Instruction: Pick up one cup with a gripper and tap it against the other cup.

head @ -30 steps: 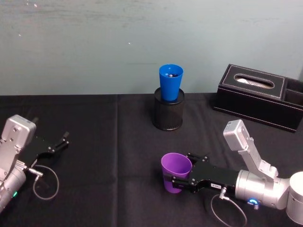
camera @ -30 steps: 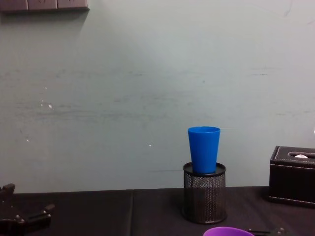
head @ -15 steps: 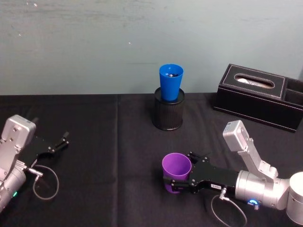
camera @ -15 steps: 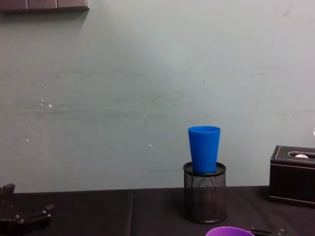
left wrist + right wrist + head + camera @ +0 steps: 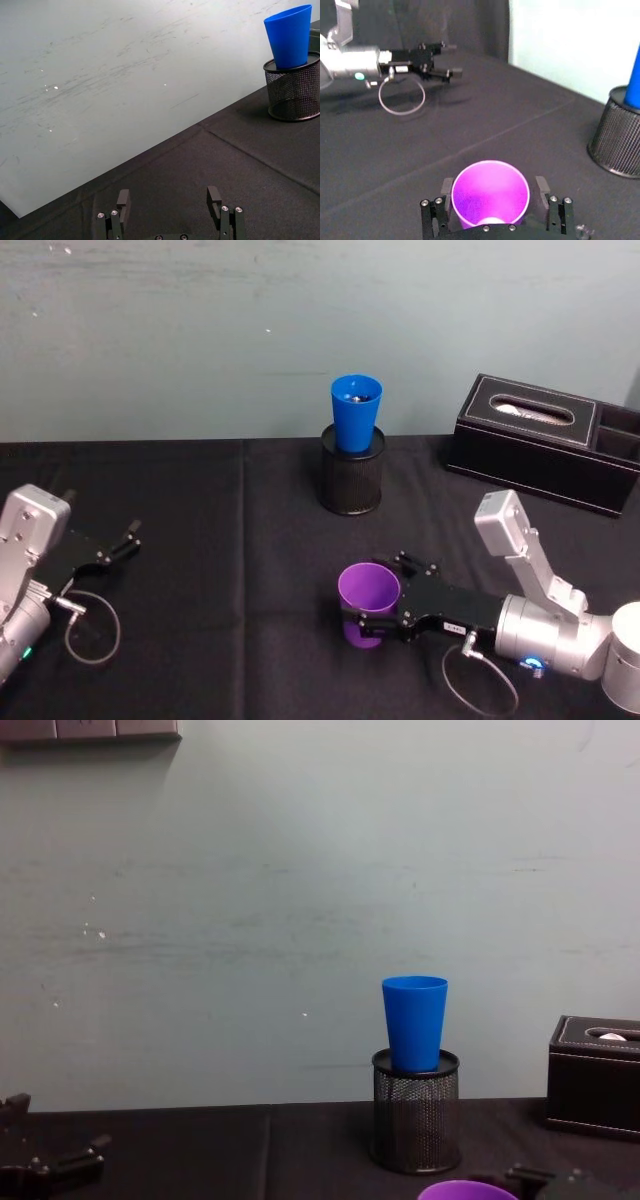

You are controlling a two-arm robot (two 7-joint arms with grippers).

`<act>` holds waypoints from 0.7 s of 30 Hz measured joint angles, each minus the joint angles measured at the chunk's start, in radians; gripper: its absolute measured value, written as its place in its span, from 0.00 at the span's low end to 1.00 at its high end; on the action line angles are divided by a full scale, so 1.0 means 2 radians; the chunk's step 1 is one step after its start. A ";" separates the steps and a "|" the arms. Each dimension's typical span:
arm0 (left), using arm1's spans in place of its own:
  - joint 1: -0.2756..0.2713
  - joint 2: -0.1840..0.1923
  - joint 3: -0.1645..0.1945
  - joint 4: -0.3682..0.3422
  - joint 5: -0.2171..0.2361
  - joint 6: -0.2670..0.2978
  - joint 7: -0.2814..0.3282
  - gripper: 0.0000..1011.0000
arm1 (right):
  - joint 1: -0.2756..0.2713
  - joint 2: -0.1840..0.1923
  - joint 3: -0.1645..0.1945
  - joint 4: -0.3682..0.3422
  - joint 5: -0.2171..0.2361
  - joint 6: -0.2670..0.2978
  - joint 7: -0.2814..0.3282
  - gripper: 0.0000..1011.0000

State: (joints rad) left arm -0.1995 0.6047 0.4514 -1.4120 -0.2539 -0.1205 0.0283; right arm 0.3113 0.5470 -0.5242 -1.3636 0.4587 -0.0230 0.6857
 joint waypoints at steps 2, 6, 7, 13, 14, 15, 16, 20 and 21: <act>0.000 0.000 0.000 0.000 0.000 0.000 0.000 0.99 | -0.002 0.000 0.003 -0.001 0.004 -0.007 0.000 0.99; 0.000 0.000 0.000 0.000 0.000 0.000 0.000 0.99 | -0.009 -0.003 0.014 -0.001 0.024 -0.029 0.011 0.99; 0.000 0.000 0.000 0.000 0.000 0.000 0.000 0.99 | -0.010 -0.004 0.017 -0.001 0.028 -0.033 0.013 0.99; 0.000 0.000 0.000 0.000 0.000 0.000 0.000 0.99 | -0.023 -0.013 0.043 -0.002 0.065 -0.059 0.014 0.99; 0.000 0.000 0.000 0.000 0.000 0.000 0.000 0.99 | -0.025 -0.014 0.046 -0.003 0.067 -0.060 0.008 0.99; 0.000 0.000 0.000 0.000 0.000 0.000 0.000 0.99 | -0.027 -0.016 0.051 -0.004 0.067 -0.061 -0.001 0.99; 0.000 0.000 0.000 0.000 0.000 0.000 0.000 0.99 | -0.033 -0.021 0.060 -0.008 0.064 -0.061 -0.031 0.99; 0.000 0.000 0.000 0.000 0.000 0.000 0.000 0.99 | -0.047 -0.036 0.079 -0.019 0.029 -0.050 -0.131 0.99; 0.000 0.000 0.000 0.000 0.000 0.000 0.000 0.99 | -0.048 -0.039 0.082 -0.020 0.021 -0.045 -0.150 0.99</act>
State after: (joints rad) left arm -0.1995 0.6047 0.4514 -1.4120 -0.2540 -0.1205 0.0283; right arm 0.2153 0.4685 -0.3603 -1.4040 0.5011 -0.1127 0.3866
